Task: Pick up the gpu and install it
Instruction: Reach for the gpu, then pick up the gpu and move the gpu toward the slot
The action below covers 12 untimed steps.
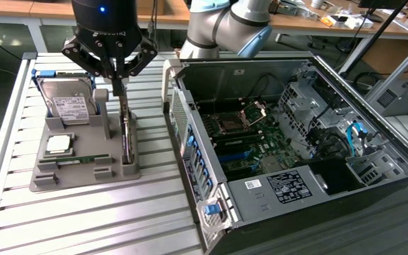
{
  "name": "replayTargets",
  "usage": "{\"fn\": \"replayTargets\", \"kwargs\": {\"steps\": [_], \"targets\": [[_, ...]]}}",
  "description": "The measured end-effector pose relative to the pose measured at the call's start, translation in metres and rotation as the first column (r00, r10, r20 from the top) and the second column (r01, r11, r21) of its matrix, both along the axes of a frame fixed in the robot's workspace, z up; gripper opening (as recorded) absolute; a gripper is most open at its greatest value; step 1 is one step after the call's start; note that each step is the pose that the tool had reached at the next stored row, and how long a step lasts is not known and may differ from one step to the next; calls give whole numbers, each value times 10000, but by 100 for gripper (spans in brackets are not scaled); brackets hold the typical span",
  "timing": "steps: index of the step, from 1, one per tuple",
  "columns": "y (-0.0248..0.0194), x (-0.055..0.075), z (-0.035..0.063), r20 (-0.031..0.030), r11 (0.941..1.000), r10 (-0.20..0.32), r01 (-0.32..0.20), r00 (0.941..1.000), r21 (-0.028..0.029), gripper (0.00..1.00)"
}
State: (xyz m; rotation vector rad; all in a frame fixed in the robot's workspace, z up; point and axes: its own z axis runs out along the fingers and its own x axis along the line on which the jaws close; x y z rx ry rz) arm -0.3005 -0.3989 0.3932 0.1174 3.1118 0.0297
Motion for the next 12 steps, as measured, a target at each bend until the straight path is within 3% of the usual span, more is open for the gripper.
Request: {"fn": "replayTargets", "kwargs": {"steps": [10,12], "targets": [[0,0,0,1,10000,0,0,10000,0,11],[0,0,0,0,10000,0,0,10000,0,17]]}}
